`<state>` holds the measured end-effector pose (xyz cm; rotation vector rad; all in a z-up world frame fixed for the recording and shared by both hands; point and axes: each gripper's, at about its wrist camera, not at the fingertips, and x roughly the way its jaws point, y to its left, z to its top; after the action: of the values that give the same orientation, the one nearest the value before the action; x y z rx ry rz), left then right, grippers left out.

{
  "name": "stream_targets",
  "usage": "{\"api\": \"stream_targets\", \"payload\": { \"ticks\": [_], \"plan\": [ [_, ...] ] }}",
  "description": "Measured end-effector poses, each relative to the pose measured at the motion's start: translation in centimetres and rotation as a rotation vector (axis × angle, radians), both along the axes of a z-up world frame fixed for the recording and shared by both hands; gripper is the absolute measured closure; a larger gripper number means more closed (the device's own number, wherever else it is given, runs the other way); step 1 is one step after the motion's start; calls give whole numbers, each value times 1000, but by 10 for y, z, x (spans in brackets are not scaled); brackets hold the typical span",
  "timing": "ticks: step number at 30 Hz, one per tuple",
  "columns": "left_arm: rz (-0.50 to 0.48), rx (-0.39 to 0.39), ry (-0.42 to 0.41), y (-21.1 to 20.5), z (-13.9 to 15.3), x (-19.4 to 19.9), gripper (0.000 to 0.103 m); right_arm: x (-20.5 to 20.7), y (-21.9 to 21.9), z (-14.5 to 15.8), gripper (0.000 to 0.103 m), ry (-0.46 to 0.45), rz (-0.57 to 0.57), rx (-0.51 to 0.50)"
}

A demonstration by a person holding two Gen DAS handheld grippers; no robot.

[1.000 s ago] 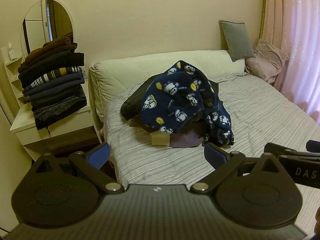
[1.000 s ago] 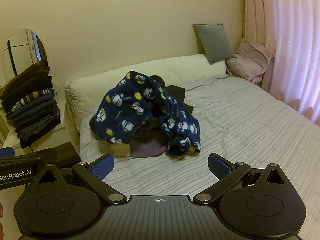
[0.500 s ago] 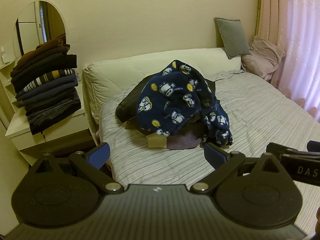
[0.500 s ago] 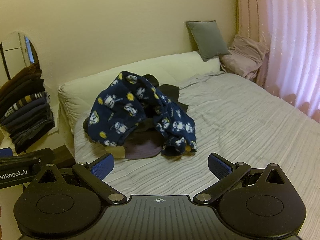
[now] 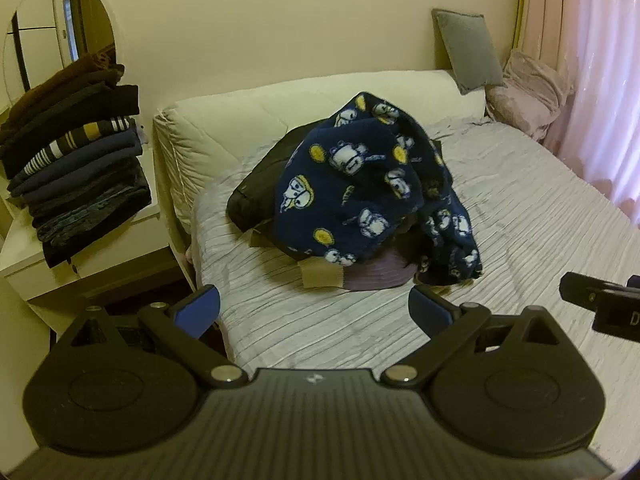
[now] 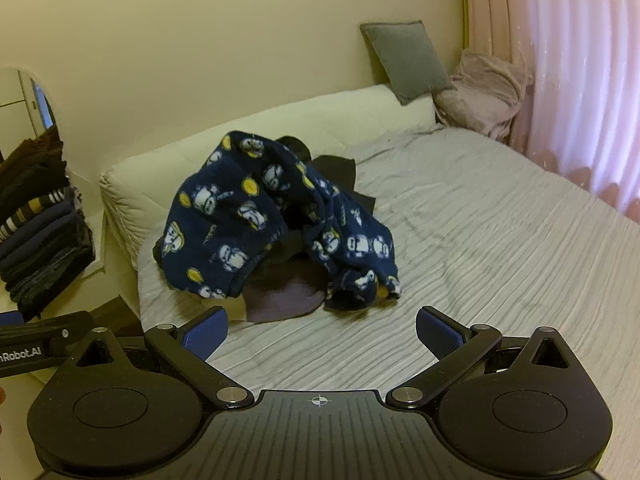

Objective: Fold clothes
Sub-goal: 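Move both grippers toward the clothes heap on the bed, then grasp the navy fleece pants with the right gripper and lift them off the heap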

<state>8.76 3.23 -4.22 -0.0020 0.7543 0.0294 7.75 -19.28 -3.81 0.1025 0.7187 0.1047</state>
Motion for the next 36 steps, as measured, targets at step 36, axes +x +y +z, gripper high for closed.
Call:
{"api": "stream_targets", "payload": {
  "ticks": [36],
  "plan": [
    [-214, -31, 146, 90, -69, 268, 13, 235, 80, -82, 27, 91, -7, 51]
  ]
}}
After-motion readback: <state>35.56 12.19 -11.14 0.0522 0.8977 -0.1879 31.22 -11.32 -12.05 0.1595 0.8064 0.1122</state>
